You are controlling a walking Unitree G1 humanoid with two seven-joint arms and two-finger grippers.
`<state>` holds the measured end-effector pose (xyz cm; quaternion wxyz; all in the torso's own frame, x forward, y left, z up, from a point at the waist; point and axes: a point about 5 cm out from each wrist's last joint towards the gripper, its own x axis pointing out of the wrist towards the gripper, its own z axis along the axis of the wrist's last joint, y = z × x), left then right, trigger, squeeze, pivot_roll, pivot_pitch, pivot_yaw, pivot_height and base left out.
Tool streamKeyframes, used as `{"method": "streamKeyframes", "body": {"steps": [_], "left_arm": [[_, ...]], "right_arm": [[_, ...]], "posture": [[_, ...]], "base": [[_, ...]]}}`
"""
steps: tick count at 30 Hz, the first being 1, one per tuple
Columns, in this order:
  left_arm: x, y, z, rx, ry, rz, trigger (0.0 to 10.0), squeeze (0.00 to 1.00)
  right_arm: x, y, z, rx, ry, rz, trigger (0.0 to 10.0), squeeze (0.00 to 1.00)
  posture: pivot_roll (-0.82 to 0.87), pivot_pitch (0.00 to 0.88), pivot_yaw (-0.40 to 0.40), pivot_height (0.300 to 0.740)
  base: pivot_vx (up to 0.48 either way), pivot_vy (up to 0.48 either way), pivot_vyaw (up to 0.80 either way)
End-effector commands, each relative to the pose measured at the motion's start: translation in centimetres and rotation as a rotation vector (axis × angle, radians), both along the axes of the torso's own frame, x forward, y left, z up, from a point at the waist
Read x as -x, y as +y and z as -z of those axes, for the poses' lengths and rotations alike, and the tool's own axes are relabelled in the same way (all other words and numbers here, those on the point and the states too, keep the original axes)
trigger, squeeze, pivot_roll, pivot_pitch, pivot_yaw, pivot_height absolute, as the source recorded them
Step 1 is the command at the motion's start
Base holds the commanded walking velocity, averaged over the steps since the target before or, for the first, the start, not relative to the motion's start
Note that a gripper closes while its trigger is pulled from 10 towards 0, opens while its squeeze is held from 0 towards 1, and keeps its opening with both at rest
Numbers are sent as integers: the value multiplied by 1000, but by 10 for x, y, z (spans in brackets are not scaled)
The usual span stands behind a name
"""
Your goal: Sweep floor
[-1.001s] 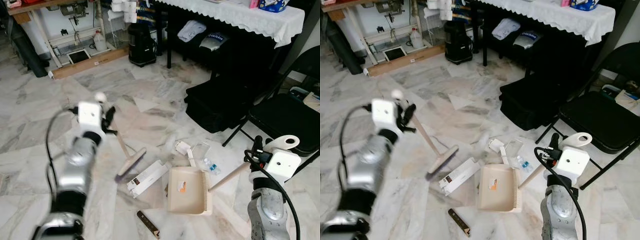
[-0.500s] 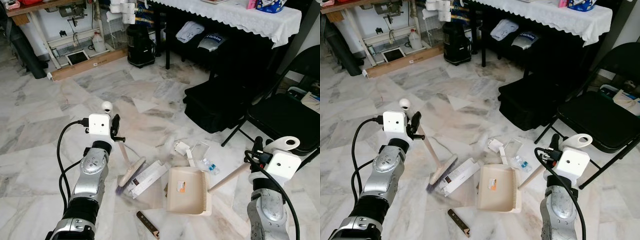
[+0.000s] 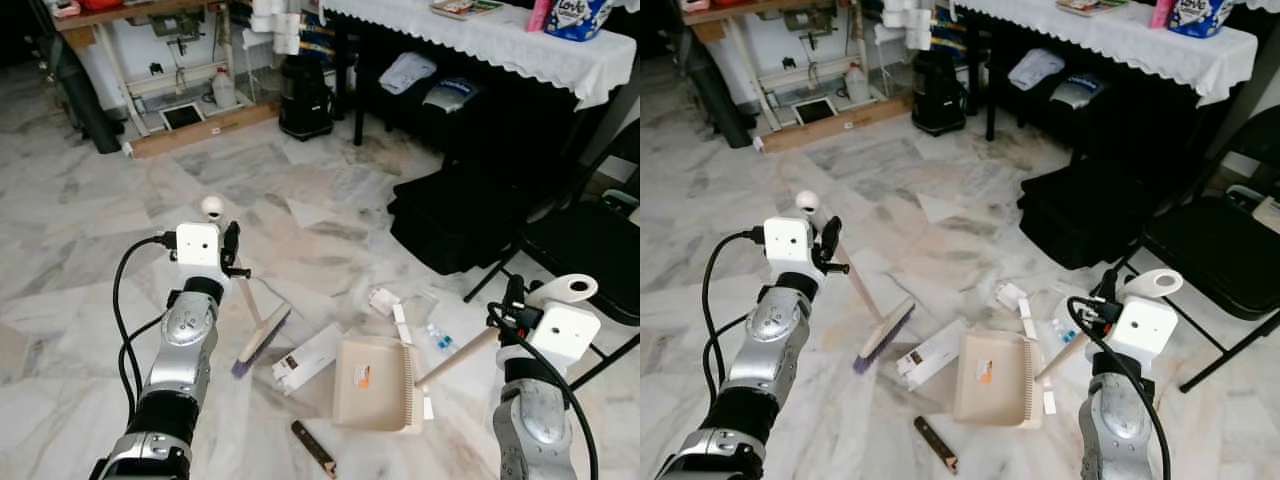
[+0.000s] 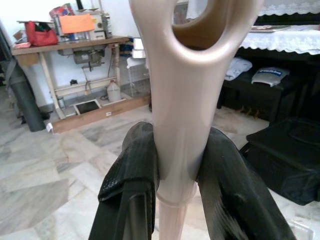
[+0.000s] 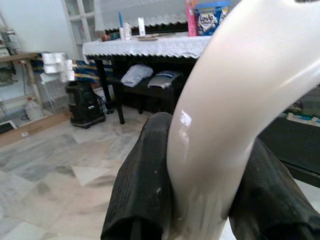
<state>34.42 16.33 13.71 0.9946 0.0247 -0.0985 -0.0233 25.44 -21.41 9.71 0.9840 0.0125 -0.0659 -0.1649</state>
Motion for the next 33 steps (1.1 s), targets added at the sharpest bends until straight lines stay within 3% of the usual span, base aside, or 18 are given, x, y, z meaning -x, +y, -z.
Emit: {"method": "streamKeyframes", "body": {"steps": [1,13,21,33], "left_arm": [[-4,0,-16,-10,-75,4,10000,0],[-6,1,-18,-18,-82,5,10000,0],[-7,0,-18,-25,-79,12,10000,0],[-8,-1,-18,-24,-79,11,10000,0]], "right_arm": [[-2,1,-12,2,-61,-1,10000,0],[-4,1,-13,12,-68,0,10000,0],[-4,-1,-12,-1,-61,12,10000,0],[-6,-1,-14,-8,-64,8,10000,0]], "posture": [[-177,0,65,740],[-169,9,67,740],[-167,9,71,740],[-168,12,70,740]], "base": [[0,296,-763],[0,297,0],[0,0,0],[0,0,-776]]}}
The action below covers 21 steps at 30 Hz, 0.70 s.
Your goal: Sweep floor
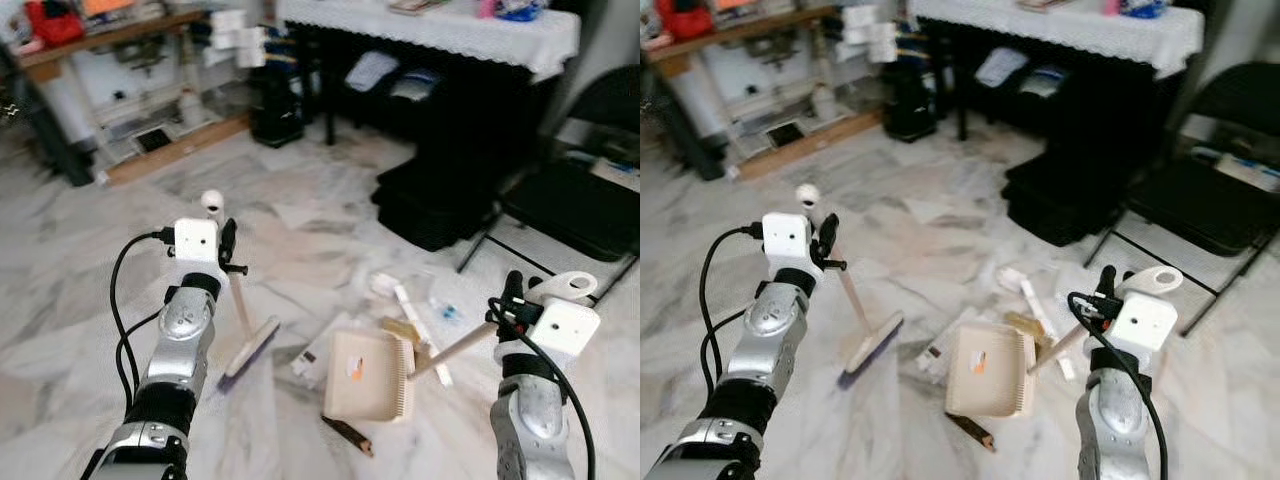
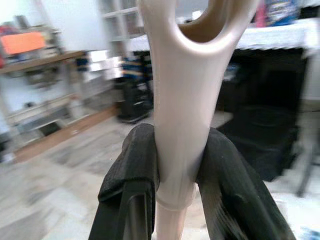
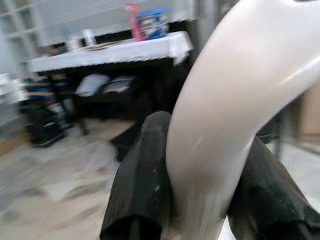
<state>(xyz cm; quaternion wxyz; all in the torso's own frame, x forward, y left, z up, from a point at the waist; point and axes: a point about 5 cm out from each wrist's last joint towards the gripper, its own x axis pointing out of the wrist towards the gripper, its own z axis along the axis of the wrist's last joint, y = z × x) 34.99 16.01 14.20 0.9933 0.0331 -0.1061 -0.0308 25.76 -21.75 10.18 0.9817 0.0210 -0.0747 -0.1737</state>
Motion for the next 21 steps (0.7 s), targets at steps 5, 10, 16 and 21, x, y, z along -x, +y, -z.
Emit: {"method": "streamKeyframes", "body": {"steps": [5,10,16,21], "left_arm": [[-2,2,-12,-7,-62,-3,10000,0],[-2,2,-12,-10,-59,-4,10000,0],[-1,2,-9,-13,-52,-5,10000,0],[-1,4,-6,-11,-39,-10,10000,0]], "right_arm": [[-2,2,-9,5,-40,-8,10000,0],[-2,2,-9,10,-43,-9,10000,0],[-1,7,-9,20,-48,-22,10000,0],[-1,7,-6,22,-35,-27,10000,0]], "posture": [[-169,15,69,740],[-170,17,69,740],[-169,16,67,740],[-173,13,67,740]], "base": [[0,0,-758],[0,0,-746],[0,0,0],[0,0,0]]}}
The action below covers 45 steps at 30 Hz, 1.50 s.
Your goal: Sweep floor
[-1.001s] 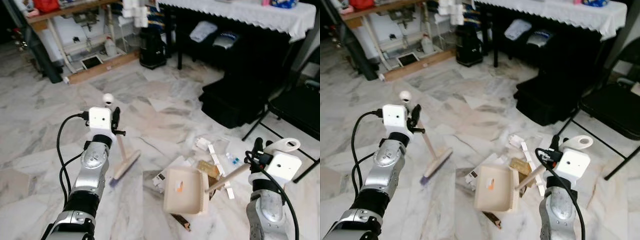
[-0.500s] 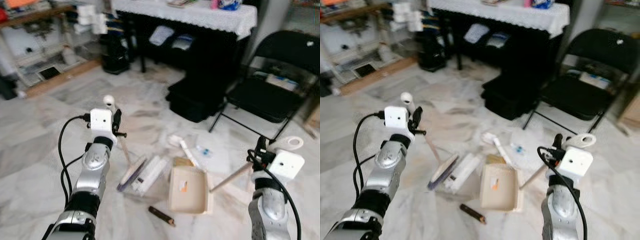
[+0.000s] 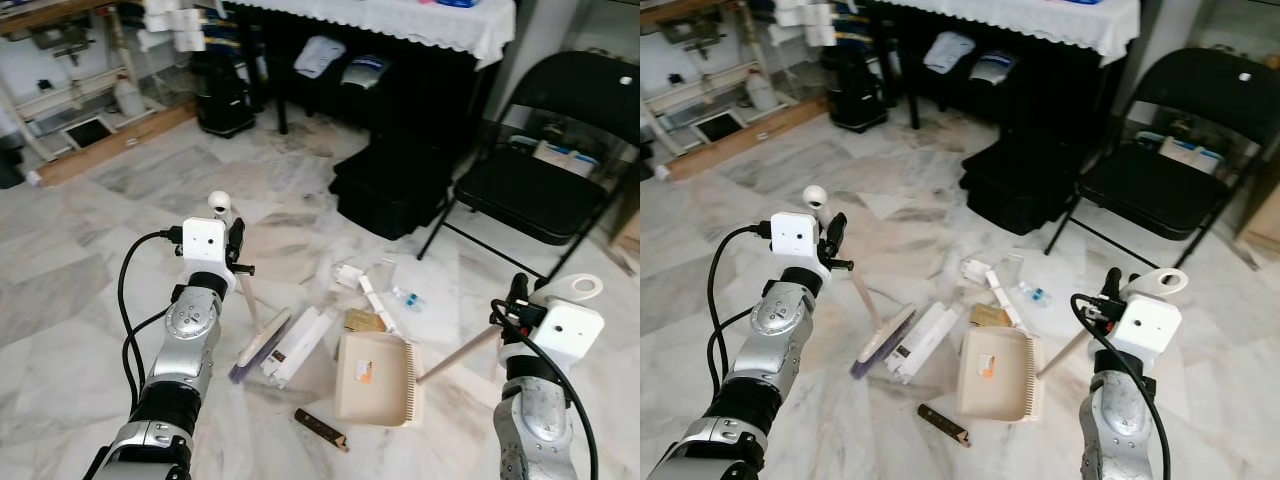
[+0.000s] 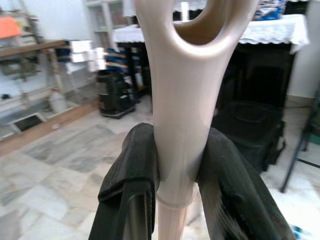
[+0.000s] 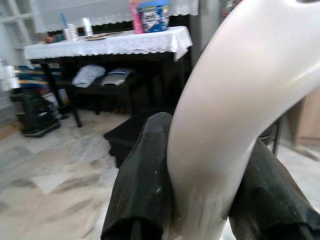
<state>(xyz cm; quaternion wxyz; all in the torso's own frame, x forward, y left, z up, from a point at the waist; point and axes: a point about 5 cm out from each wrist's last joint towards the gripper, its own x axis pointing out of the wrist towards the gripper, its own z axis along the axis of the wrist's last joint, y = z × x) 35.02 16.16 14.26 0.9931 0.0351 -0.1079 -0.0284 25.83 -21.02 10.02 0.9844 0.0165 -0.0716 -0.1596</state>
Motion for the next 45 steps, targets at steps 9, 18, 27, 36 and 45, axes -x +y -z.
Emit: {"method": "streamKeyframes", "body": {"steps": [9,18,27,36,45], "left_arm": [[0,0,-4,-11,-31,0,10000,0],[0,1,-5,-18,-32,6,10000,0],[-1,2,-6,-27,-32,9,10000,0],[-2,3,-7,-37,-34,9,10000,0],[0,5,0,-45,-9,-7,10000,0]], "right_arm": [[0,-2,-6,-2,-32,5,10000,0],[0,-1,-4,-12,-25,4,10000,0],[0,0,-5,-9,-29,7,10000,0],[1,1,-6,5,-45,4,10000,0],[12,-2,10,-3,16,28,10000,0]], "posture": [[-176,0,70,740],[-171,0,76,740],[-170,0,80,740],[-167,6,83,740],[-175,23,82,740]], "base": [[0,289,-342],[0,305,-762],[0,30,-756],[0,0,-147],[0,0,0]]}}
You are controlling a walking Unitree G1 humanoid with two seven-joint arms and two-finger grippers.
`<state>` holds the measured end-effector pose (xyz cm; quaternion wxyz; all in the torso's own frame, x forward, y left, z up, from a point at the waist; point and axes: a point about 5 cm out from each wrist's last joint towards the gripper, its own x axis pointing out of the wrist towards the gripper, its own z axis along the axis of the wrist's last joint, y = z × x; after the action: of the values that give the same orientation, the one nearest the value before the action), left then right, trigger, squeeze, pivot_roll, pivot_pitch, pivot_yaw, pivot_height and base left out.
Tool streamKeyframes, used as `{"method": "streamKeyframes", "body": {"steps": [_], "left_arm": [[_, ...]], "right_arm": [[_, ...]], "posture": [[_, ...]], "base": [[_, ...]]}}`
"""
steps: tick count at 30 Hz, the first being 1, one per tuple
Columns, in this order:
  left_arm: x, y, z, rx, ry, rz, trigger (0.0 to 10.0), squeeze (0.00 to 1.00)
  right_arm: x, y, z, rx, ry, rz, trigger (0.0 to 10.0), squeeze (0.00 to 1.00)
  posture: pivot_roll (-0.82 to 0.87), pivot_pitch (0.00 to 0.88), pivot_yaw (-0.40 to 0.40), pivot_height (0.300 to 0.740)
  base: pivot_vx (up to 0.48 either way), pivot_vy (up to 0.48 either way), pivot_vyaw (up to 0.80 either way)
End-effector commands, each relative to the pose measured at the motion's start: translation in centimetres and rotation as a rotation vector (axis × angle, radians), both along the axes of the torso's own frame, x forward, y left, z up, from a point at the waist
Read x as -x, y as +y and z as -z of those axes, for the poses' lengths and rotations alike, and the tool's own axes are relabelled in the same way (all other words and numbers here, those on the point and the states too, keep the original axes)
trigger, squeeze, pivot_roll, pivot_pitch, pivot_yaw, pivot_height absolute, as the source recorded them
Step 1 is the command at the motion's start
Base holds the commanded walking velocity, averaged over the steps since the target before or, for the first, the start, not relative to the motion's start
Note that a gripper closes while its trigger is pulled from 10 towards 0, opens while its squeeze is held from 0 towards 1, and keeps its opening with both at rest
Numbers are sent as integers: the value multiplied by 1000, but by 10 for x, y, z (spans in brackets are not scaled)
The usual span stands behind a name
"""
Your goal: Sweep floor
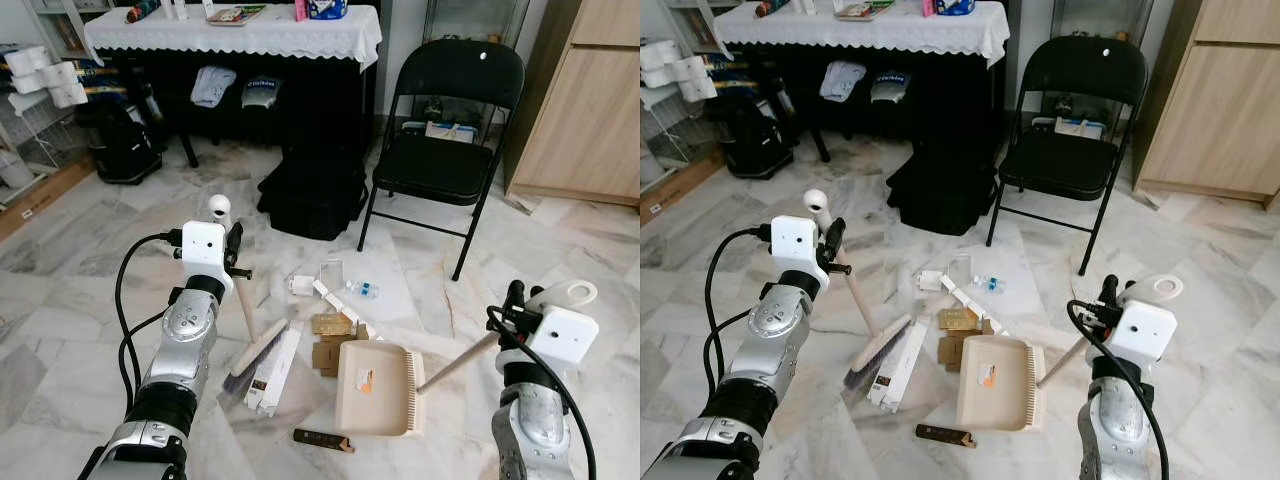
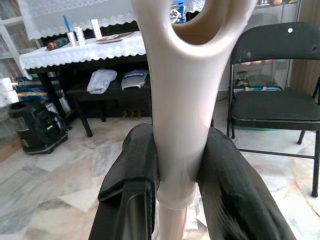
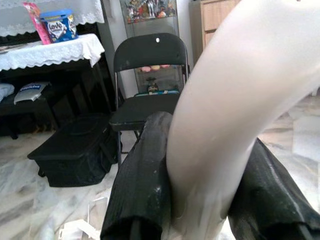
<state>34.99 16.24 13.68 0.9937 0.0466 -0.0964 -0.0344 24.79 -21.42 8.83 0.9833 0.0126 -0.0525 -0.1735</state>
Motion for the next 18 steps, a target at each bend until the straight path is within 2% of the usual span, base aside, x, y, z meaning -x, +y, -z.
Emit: {"method": "streamKeyframes", "body": {"steps": [1,18], "left_arm": [[-1,4,-6,-22,-29,-16,10000,0],[1,27,0,-66,-6,-140,10000,0]], "right_arm": [[3,1,1,-3,-11,3,10000,0],[22,6,38,-48,135,30,10000,0]], "posture": [[-176,26,81,740],[-171,55,67,740]], "base": [[0,0,0],[0,0,0]]}}
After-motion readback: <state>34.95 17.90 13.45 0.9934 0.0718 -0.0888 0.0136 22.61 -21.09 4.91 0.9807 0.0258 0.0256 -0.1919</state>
